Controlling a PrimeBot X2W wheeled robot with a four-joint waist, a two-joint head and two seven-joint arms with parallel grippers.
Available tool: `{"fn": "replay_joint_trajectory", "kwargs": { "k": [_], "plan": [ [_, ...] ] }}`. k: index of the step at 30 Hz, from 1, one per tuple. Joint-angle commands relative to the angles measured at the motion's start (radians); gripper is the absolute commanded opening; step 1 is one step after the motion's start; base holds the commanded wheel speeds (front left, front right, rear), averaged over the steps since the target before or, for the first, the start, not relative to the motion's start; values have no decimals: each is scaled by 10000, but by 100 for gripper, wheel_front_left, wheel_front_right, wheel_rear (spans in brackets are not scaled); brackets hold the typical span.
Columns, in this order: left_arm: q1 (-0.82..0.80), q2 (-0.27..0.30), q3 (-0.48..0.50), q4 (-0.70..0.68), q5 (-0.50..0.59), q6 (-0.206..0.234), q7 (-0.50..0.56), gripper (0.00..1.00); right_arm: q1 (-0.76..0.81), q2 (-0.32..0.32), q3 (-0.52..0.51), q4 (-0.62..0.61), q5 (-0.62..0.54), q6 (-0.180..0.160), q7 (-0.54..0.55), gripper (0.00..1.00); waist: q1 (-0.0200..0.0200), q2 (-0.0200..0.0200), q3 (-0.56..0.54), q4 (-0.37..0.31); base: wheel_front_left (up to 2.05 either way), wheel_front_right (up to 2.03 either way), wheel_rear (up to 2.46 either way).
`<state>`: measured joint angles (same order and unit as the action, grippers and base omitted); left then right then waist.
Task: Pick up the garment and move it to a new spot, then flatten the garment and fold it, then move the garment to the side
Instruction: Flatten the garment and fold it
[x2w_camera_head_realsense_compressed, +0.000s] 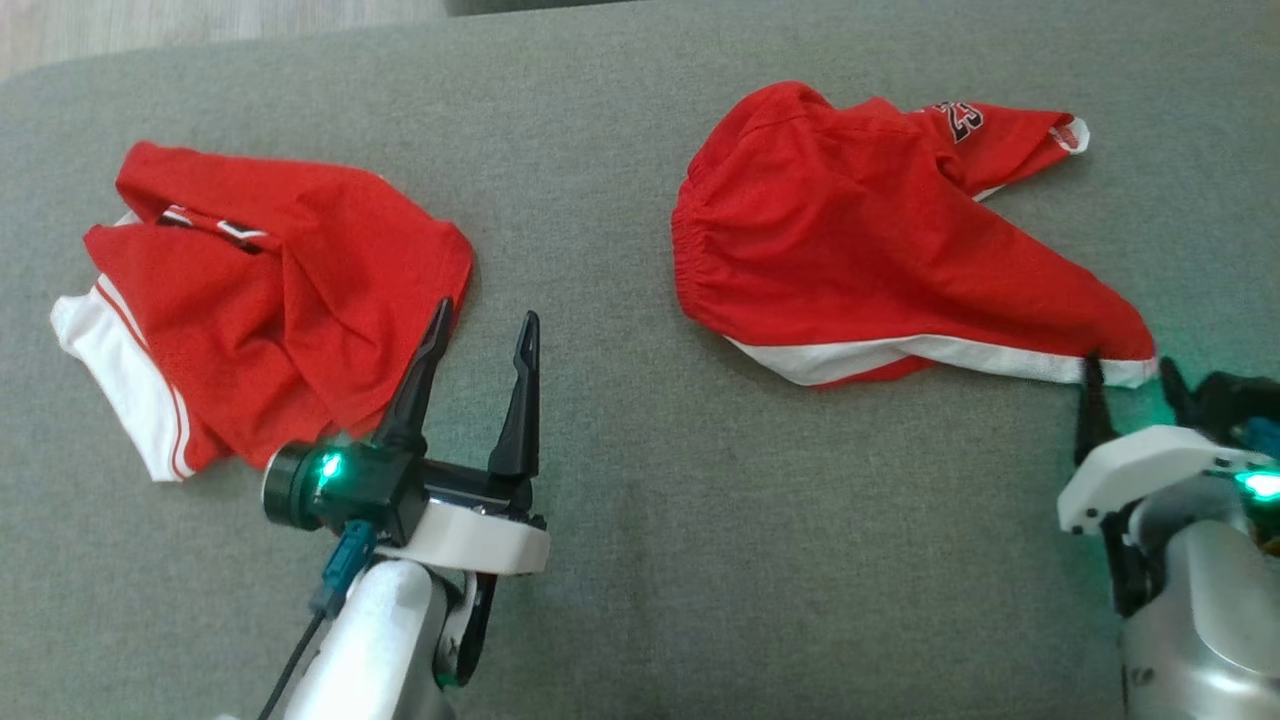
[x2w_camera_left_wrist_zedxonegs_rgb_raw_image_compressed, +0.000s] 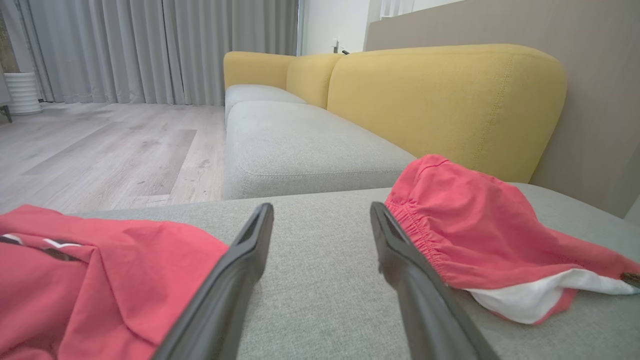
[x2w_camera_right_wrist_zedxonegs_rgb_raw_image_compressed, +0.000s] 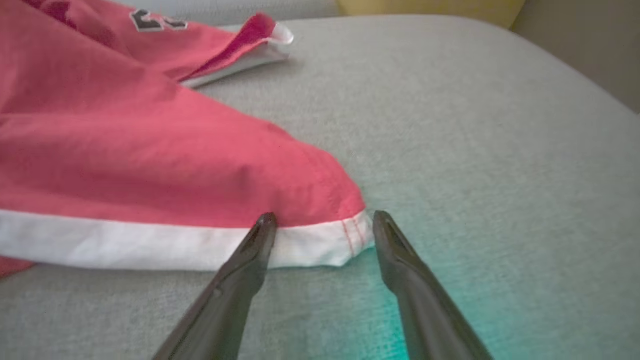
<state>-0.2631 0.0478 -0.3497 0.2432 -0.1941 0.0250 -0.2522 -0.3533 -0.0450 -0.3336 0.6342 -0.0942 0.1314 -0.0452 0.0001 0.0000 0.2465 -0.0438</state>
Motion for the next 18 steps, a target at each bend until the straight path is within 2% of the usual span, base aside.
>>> {"fn": "replay_joint_trajectory", "kwargs": {
  "k": [1, 4, 5, 6, 7, 11, 18],
  "plan": [
    [-441, 24, 339, -311, 83, -36, -95, 100, -311, -53, 287, -110, -98, -7, 67, 100, -1, 0, 55, 17, 0, 0, 0],
    [-462, 24, 355, -327, 113, -53, -95, 100, -450, -53, 428, 195, -148, -7, 294, 98, -1, 0, 118, 32, 0, 0, 0],
    [-468, 24, 357, -333, 121, -54, -95, 100, -487, -53, 462, 262, -144, -7, 338, 47, -1, 0, 134, 34, 0, 0, 0],
    [-474, 24, 360, -334, 131, -55, -95, 100, -521, -53, 474, 305, -147, -7, 356, 16, -1, 0, 147, 32, 0, 0, 0],
    [-480, 24, 367, -332, 142, -57, -95, 100, -549, -53, 474, 318, -186, -7, 369, 0, -1, 0, 155, 29, 0, 0, 0],
    [-481, 24, 407, -317, 172, -67, -95, 100, -573, -53, 220, 191, -411, -7, 356, 0, -1, 0, 152, 6, 0, 0, 0],
    [-466, 24, 454, -254, 193, -77, -95, 100, -469, -53, -1135, -313, -1191, -7, 400, 0, -1, 0, 10, -73, 0, 0, 0]
  ]
}}
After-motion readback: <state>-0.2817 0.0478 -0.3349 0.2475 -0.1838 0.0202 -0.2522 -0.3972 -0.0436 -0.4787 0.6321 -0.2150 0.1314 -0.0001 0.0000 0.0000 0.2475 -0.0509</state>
